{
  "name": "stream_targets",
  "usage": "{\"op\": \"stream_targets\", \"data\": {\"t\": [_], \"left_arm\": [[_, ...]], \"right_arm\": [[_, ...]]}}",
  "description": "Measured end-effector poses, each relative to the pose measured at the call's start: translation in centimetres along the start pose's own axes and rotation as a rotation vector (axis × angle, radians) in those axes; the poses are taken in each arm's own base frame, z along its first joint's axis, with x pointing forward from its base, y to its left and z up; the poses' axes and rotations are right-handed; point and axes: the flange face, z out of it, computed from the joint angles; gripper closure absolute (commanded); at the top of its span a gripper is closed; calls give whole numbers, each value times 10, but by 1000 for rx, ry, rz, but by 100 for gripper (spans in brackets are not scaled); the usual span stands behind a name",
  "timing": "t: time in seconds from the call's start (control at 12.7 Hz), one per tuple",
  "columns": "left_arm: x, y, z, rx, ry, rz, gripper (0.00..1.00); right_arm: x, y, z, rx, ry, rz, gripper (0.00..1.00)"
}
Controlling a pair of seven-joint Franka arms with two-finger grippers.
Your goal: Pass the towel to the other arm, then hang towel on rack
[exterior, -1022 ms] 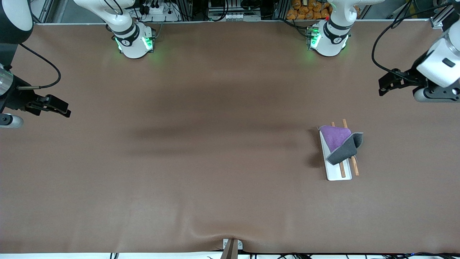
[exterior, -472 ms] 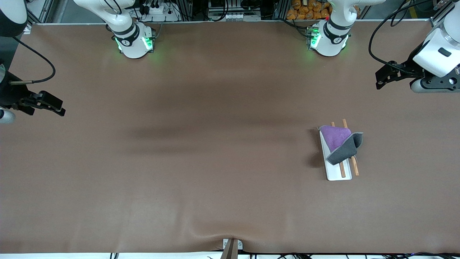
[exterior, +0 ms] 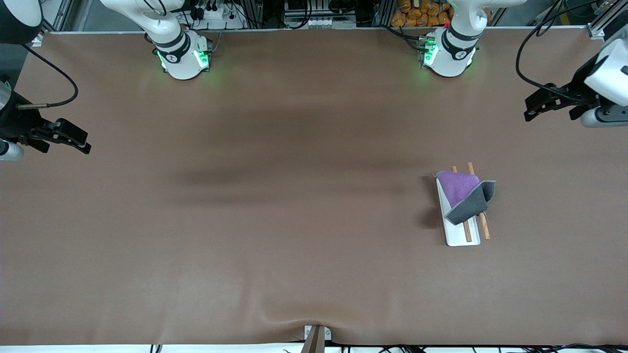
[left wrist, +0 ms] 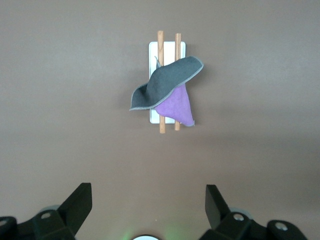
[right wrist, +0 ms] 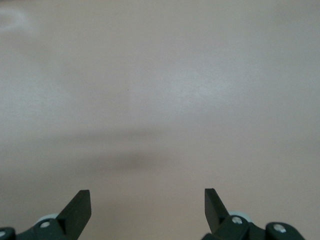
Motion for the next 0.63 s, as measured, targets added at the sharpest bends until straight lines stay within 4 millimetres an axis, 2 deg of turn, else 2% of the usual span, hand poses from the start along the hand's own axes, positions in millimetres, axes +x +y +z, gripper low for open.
{"op": "stream_targets", "data": {"t": [0.63], "left_arm": [[-3,-2,-11,-5,9,-3,0]], "right_arm": [[7,-3,-12,3,71,-11,0]]}}
